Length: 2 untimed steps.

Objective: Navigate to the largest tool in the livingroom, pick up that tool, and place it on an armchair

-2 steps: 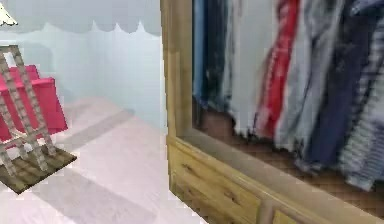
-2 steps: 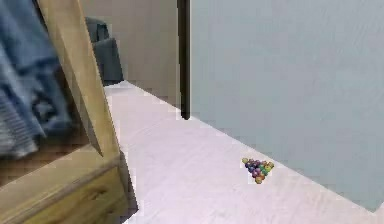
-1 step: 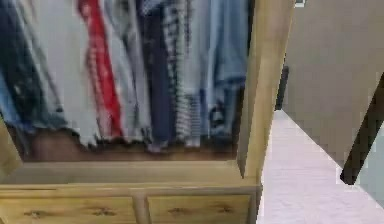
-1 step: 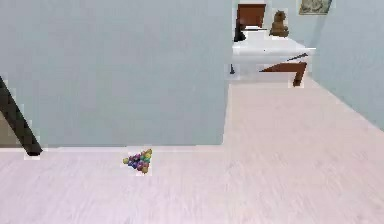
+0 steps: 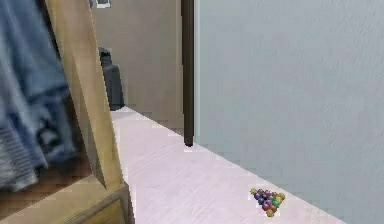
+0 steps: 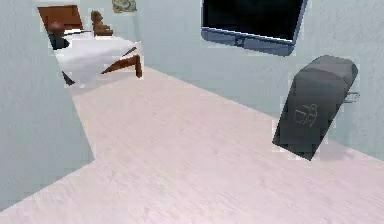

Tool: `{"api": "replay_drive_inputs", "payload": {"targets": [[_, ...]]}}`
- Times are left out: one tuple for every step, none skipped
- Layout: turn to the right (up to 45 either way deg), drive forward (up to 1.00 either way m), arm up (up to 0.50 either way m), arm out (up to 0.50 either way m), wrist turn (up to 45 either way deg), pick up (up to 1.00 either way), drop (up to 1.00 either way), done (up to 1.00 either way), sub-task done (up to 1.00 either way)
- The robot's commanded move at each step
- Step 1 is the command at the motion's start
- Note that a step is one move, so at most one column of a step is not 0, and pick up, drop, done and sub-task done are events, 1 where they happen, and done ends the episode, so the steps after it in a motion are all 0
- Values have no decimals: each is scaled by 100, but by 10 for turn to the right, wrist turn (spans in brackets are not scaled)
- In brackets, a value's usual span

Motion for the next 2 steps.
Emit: {"api": "replay_drive_inputs", "payload": {"targets": [[210,0,0,0,0,0,0,0,0],[0,80,0,0,0,0,0,0,0]]}}
